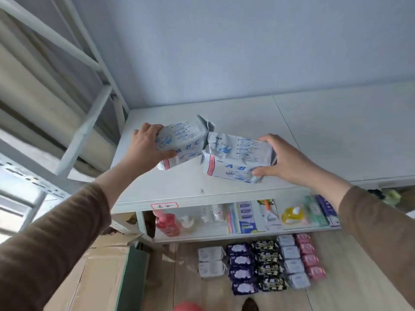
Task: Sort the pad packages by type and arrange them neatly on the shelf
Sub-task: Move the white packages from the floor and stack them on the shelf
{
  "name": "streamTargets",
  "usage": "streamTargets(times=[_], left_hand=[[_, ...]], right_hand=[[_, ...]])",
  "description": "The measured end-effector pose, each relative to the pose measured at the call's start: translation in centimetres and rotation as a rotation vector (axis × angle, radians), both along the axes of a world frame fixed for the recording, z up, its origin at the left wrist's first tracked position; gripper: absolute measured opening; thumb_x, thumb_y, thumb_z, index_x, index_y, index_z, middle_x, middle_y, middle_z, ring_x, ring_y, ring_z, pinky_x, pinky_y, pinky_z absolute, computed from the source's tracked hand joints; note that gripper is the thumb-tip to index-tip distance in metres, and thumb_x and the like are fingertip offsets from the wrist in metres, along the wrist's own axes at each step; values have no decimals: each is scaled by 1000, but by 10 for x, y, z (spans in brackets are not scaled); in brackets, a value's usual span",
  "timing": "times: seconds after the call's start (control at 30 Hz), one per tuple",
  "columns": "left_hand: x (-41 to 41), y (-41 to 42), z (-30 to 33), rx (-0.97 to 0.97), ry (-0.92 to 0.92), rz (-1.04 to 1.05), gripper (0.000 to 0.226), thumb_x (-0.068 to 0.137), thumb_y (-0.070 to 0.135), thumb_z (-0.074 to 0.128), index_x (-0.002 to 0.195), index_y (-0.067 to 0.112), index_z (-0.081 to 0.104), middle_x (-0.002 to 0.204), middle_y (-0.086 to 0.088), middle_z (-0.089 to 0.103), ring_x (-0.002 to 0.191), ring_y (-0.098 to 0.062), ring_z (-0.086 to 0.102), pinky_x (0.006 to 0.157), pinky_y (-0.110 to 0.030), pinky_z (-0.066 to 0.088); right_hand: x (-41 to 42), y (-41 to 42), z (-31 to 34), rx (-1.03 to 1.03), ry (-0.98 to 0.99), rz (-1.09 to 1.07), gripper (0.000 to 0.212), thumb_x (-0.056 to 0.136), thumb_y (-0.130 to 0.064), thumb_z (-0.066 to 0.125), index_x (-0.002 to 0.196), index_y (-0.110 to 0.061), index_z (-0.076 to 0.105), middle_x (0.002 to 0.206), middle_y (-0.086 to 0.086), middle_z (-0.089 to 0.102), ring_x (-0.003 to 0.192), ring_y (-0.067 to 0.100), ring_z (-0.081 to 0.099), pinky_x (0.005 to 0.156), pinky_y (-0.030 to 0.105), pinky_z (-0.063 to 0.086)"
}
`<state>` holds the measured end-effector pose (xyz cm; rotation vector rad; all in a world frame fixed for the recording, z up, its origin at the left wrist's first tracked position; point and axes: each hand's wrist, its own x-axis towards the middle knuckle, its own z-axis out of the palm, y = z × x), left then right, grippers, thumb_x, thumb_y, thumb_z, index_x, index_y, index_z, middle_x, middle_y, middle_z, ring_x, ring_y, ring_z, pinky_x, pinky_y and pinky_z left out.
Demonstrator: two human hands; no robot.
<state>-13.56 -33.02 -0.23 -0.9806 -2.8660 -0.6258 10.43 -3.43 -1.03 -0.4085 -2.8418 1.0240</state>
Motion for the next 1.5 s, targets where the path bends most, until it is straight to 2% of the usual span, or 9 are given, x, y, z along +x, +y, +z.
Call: streamTargets(times=[0.2,0.33,0.73,0.9,1.0,1.1,1.2,1.33,1.5], left_hand=[[-90,44,3,-40,-21,29,82,70,37,82,140,14,46,128,-7,46,118,-32,39,100,-38,35],[-164,74,-9,5,-29,-21,74,70,28,80,134,15,45,124,-8,49,114,-32,42,90,-37,37],[-308,133,-60,97,-25,-136,53,74,21,80,115,19,46,117,-5,51,109,-30,45,85,-37,42],[-327,140,-78,92,-85,-105,49,80,33,76,123,20,55,128,-6,45,118,-31,44,93,-40,43],[-336,133,-78,12,-109,-110,61,81,43,75,136,26,53,145,-5,32,131,-30,33,105,-44,39],[-340,114,-77,71,-119,-104,65,85,45,70,143,30,45,153,-6,23,139,-30,24,110,-46,32],[-333,88,-78,266,-118,26,56,89,38,66,139,19,48,147,-8,33,138,-27,32,111,-37,32],[-311,60,-82,426,-128,184,37,90,23,66,126,16,57,137,-6,41,127,-23,45,97,-19,31],[-286,50,-80,463,-119,143,35,90,18,65,124,19,58,133,-3,42,122,-20,48,100,-25,39]], right_hand=[[-71,1,-11,-17,17,-8,73,64,-49,87,122,-41,44,113,-15,48,88,-3,57,73,23,43],[-114,-8,-26,-65,26,-67,72,66,-45,86,123,-41,43,111,-17,47,86,-1,58,73,23,44],[-208,-31,-48,-88,14,-191,72,68,-41,84,127,-39,43,115,-14,46,87,3,59,77,22,47],[-243,-33,-50,-49,-8,-166,76,70,-35,84,133,-33,43,124,-14,41,96,9,58,79,24,48],[-270,-33,-52,-10,-26,-111,79,70,-33,85,137,-28,42,128,-10,38,99,14,57,74,17,45],[-302,-28,-52,24,-50,-70,85,69,-31,85,141,-26,40,130,-5,39,99,17,57,77,26,43],[-336,-18,-51,38,-52,-49,86,70,-26,85,143,-26,40,134,-2,40,109,19,55,84,29,42],[-378,-5,-51,75,-60,-63,86,70,-23,86,144,-27,40,141,0,38,120,23,52,87,28,38],[-400,2,-62,172,-70,-116,82,76,-18,83,145,-19,40,144,8,36,122,30,53,94,31,41]])
